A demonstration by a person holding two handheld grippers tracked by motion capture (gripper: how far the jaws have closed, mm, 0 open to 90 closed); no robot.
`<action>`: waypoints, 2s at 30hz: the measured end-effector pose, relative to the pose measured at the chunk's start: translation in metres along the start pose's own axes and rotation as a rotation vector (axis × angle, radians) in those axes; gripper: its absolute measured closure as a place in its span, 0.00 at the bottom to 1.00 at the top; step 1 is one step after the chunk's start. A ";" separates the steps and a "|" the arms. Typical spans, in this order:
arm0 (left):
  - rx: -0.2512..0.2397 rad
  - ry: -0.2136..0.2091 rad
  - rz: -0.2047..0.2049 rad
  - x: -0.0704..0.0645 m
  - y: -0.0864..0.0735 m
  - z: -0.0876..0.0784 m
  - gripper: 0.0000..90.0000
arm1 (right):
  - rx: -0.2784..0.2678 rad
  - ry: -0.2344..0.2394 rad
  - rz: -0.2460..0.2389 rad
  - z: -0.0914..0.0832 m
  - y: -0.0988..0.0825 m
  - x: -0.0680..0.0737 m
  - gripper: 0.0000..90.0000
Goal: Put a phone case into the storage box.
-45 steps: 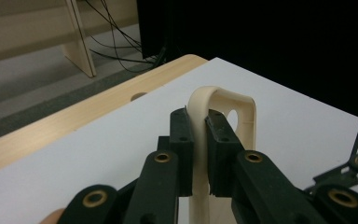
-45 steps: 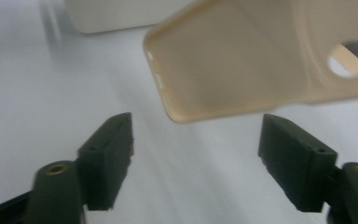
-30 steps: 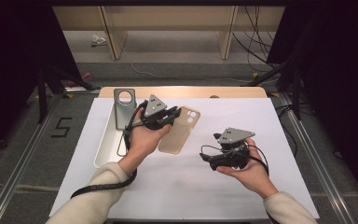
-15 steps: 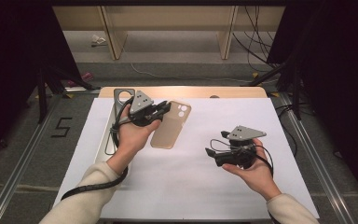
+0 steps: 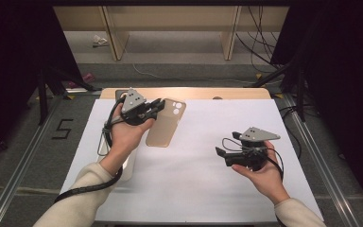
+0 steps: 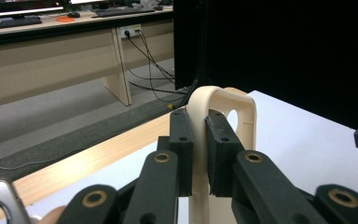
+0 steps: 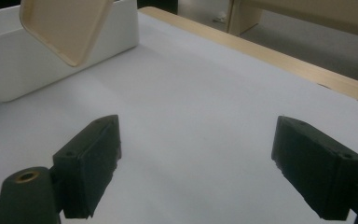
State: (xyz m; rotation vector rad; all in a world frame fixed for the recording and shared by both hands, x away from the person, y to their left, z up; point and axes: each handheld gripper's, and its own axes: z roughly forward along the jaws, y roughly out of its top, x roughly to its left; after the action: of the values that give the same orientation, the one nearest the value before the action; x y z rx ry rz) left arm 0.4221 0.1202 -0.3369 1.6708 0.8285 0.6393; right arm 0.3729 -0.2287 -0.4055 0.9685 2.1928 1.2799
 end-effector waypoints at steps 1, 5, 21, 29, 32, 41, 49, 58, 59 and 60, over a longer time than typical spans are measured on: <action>-0.002 0.002 -0.001 0.001 0.000 -0.001 0.91 | -0.002 -0.003 0.001 0.000 0.000 -0.001 0.18; -0.005 0.009 0.002 0.005 0.002 -0.004 0.91 | -0.004 -0.012 0.010 -0.003 -0.002 -0.002 0.18; -0.029 0.045 0.002 0.021 0.009 -0.015 0.91 | -0.015 -0.034 0.041 -0.010 -0.006 -0.009 0.18; -0.041 0.061 0.004 0.030 0.011 -0.021 0.91 | -0.022 -0.045 0.053 -0.013 -0.007 -0.012 0.18; -0.044 0.069 0.004 0.034 0.011 -0.023 0.91 | -0.024 -0.050 0.057 -0.015 -0.008 -0.014 0.18; -0.051 0.079 0.000 0.046 0.010 -0.029 0.91 | -0.030 -0.056 0.074 -0.016 -0.009 -0.015 0.18; -0.056 0.089 -0.012 0.055 0.011 -0.034 0.91 | -0.036 -0.057 0.085 -0.017 -0.009 -0.016 0.18; -0.058 0.104 -0.017 0.064 0.010 -0.040 0.91 | -0.037 -0.059 0.087 -0.018 -0.009 -0.017 0.18; -0.059 0.107 -0.018 0.066 0.010 -0.041 0.91 | -0.037 -0.056 0.088 -0.018 -0.009 -0.017 0.18; -0.061 0.108 -0.022 0.067 0.010 -0.041 0.91 | -0.036 -0.055 0.090 -0.018 -0.010 -0.017 0.18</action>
State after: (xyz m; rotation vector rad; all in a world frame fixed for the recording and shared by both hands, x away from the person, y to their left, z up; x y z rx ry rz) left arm 0.4328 0.1961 -0.3172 1.5808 0.8944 0.7379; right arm 0.3691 -0.2543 -0.4050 1.0864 2.0994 1.3119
